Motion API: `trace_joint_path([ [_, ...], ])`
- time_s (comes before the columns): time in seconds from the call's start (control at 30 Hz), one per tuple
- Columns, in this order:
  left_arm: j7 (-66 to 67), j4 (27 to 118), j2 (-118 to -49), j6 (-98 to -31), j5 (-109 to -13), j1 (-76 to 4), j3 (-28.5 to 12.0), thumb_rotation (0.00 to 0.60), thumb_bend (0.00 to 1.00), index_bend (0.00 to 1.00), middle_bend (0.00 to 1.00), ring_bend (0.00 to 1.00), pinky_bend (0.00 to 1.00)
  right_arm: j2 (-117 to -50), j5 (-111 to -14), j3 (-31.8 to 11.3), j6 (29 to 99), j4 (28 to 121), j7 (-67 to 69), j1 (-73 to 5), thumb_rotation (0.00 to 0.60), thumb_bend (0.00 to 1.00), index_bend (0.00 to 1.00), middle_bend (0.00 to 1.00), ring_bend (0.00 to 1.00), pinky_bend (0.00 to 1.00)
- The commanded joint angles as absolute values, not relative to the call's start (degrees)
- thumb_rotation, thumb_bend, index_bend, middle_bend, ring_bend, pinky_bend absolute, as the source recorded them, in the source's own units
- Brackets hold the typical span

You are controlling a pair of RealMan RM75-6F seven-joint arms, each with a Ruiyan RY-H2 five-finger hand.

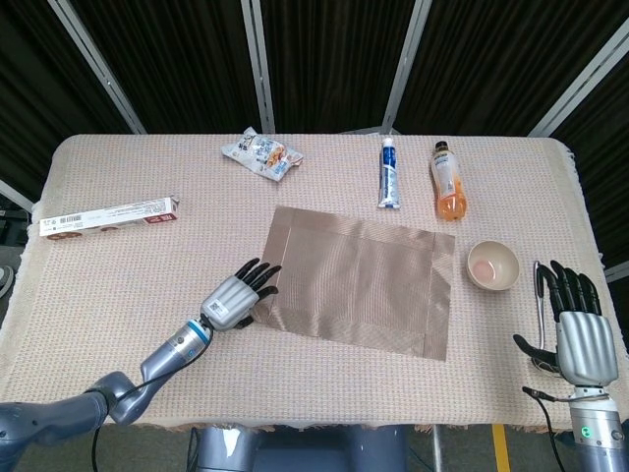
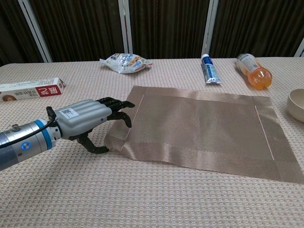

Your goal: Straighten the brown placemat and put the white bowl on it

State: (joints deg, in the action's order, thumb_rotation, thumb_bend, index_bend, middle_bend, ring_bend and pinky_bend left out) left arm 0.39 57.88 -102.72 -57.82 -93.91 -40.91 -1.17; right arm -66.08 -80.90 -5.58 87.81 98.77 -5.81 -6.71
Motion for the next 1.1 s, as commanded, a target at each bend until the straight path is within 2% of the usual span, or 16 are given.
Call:
trace_joint_path([
  [0.03, 0.4, 57.7, -103.0, -57.8, -93.9, -41.0, -0.9, 0.600, 0.46, 0.31, 0.00, 0.00, 0.00, -66.0, -81.0, -5.6, 87.7, 98.8, -5.8, -6.7, 0.600, 0.00, 0.00, 0.00, 0.00, 0.00],
  [0.2, 0.5, 57.4, -103.8, -58.0, -93.5, -41.0, -0.8, 0.600, 0.51, 0.38, 0.00, 0.00, 0.00, -65.8, -81.4, -5.6, 87.8, 99.0, -5.7, -6.5, 0.600, 0.00, 0.00, 0.00, 0.00, 0.00],
  [0.4, 0.6, 57.5, -104.1, -58.1, -93.0, -40.9, -0.7, 0.600, 0.52, 0.56, 0.00, 0.00, 0.00, -65.6, -81.8, -5.7, 87.8, 99.2, -5.6, -6.3, 0.600, 0.00, 0.00, 0.00, 0.00, 0.00],
  [0.57, -0.3, 59.1, -103.7, -58.7, -92.9, -40.7, -0.3, 0.600, 0.52, 0.64, 0.00, 0.00, 0.00, -65.5, -82.1, -5.7, 87.8, 99.3, -5.5, -6.2, 0.600, 0.00, 0.00, 0.00, 0.00, 0.00],
  [0.83, -2.5, 64.8, -99.8, -62.7, -96.5, -40.0, 2.4, 0.600, 0.52, 0.67, 0.00, 0.00, 0.00, -65.7, -82.2, -6.1, 88.0, 99.2, -5.6, -6.0, 0.600, 0.00, 0.00, 0.00, 0.00, 0.00],
  [1.1, -3.8, 72.8, -93.0, -67.9, -103.2, -38.9, 7.8, 0.600, 0.52, 0.69, 0.00, 0.00, 0.00, -65.9, -83.0, -5.9, 88.1, 99.7, -6.2, -5.9, 0.600, 0.00, 0.00, 0.00, 0.00, 0.00],
])
